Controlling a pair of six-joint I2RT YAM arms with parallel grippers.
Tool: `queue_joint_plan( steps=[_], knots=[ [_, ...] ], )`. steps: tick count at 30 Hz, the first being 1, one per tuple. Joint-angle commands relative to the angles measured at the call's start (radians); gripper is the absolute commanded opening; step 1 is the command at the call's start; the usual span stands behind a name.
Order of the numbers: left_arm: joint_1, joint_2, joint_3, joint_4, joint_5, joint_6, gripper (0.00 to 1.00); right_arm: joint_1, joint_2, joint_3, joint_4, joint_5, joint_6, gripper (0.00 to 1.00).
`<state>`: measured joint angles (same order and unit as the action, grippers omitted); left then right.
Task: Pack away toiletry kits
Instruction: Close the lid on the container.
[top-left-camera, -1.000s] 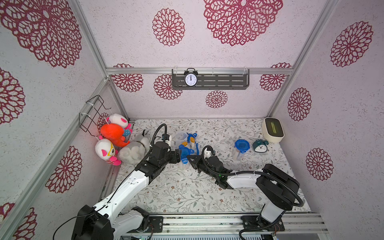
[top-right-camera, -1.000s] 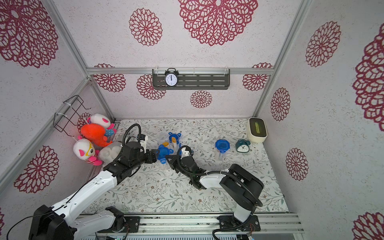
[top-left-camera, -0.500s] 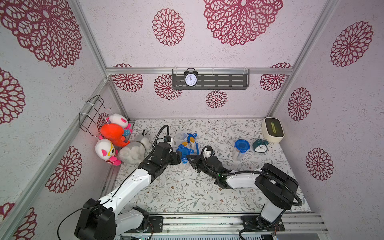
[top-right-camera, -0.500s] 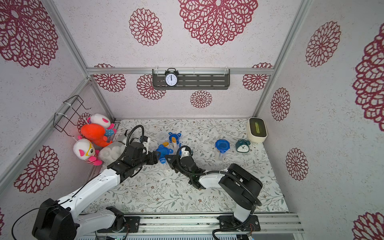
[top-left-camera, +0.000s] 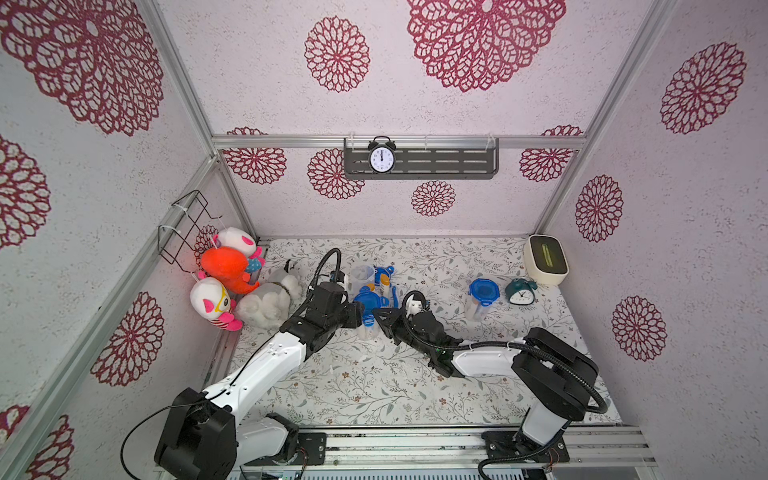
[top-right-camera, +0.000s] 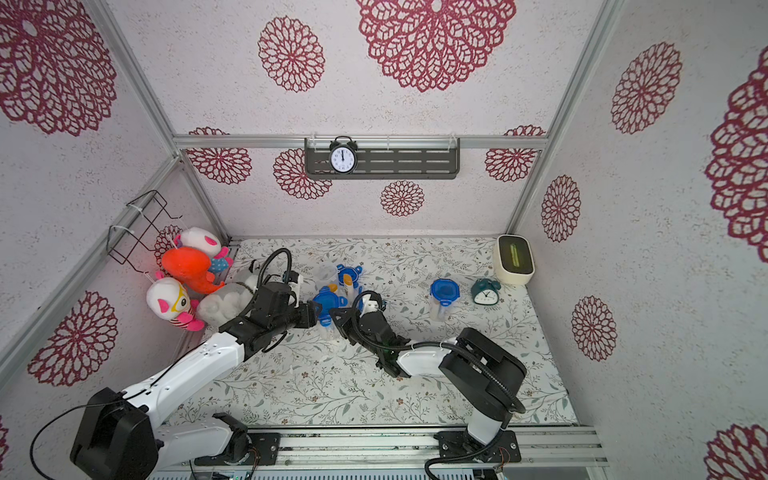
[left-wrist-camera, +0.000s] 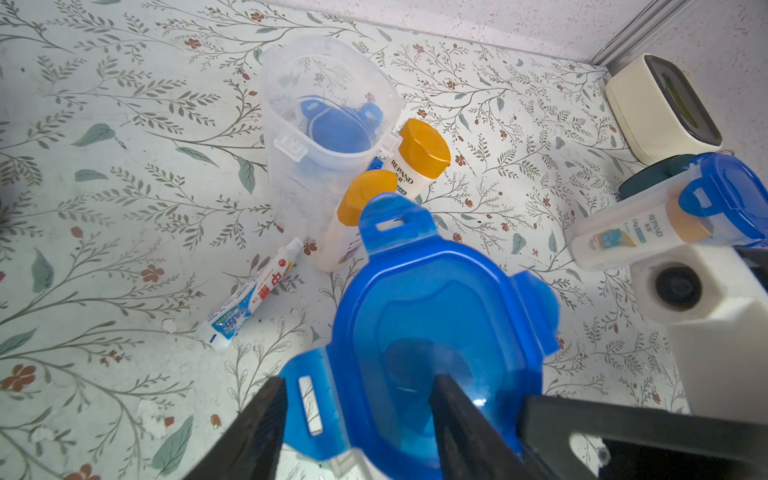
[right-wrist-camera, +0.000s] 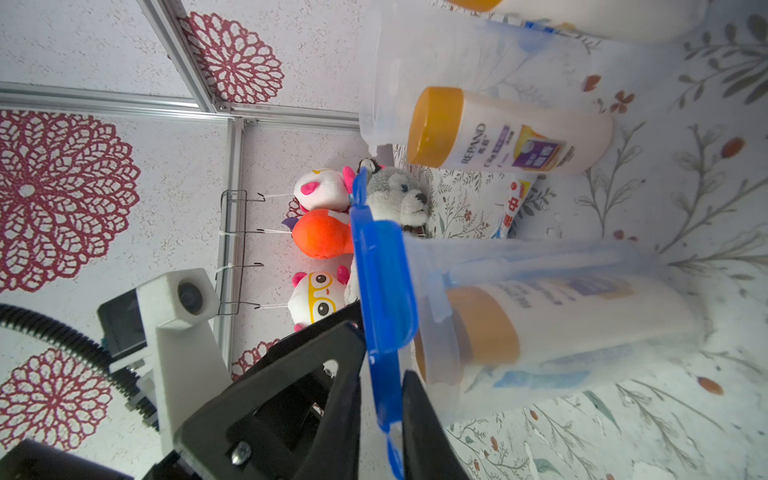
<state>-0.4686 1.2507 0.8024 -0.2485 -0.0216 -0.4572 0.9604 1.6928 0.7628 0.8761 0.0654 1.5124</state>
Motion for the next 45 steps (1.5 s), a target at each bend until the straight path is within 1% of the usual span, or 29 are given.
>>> queue_joint_plan(
  steps=[1,7,17,21,23,26,29,32,36,39,42,45],
  knots=[
    [-0.006,0.026,0.007,-0.079,-0.002,0.012,0.58,0.009,-0.052,0.022,-0.022,0.025,-0.036,0.26],
    [-0.006,0.032,0.017,-0.097,-0.023,0.026,0.57,0.009,-0.082,0.017,-0.05,0.03,-0.068,0.29],
    [-0.004,0.016,0.018,-0.1,-0.041,0.024,0.57,0.006,-0.191,-0.024,-0.157,0.083,-0.13,0.35],
    [-0.004,0.005,0.026,-0.104,-0.035,0.011,0.58,-0.013,-0.234,-0.037,-0.234,0.072,-0.152,0.4],
    [-0.004,-0.005,0.027,-0.098,-0.033,0.012,0.58,-0.037,-0.264,-0.042,-0.289,0.054,-0.19,0.44],
    [-0.004,-0.03,0.02,-0.071,-0.016,0.017,0.58,-0.081,-0.315,-0.02,-0.425,0.016,-0.308,0.49],
    [-0.004,-0.053,0.012,-0.043,0.009,0.023,0.59,-0.139,-0.354,-0.001,-0.526,-0.045,-0.404,0.5],
    [-0.005,-0.061,0.02,-0.046,0.001,0.025,0.59,-0.21,-0.341,0.072,-0.646,-0.179,-0.519,0.51],
    [-0.005,-0.057,0.033,-0.054,-0.008,0.026,0.59,-0.263,-0.272,0.237,-0.821,-0.342,-0.73,0.52],
    [-0.005,-0.053,0.044,-0.066,-0.011,0.017,0.59,-0.281,-0.193,0.374,-0.936,-0.433,-0.86,0.53],
    [-0.004,-0.063,0.045,-0.075,-0.025,0.011,0.6,-0.282,-0.095,0.515,-1.059,-0.493,-0.967,0.53],
    [-0.004,-0.086,0.036,-0.081,-0.046,0.009,0.61,-0.283,-0.007,0.627,-1.167,-0.512,-1.061,0.52]
  ],
)
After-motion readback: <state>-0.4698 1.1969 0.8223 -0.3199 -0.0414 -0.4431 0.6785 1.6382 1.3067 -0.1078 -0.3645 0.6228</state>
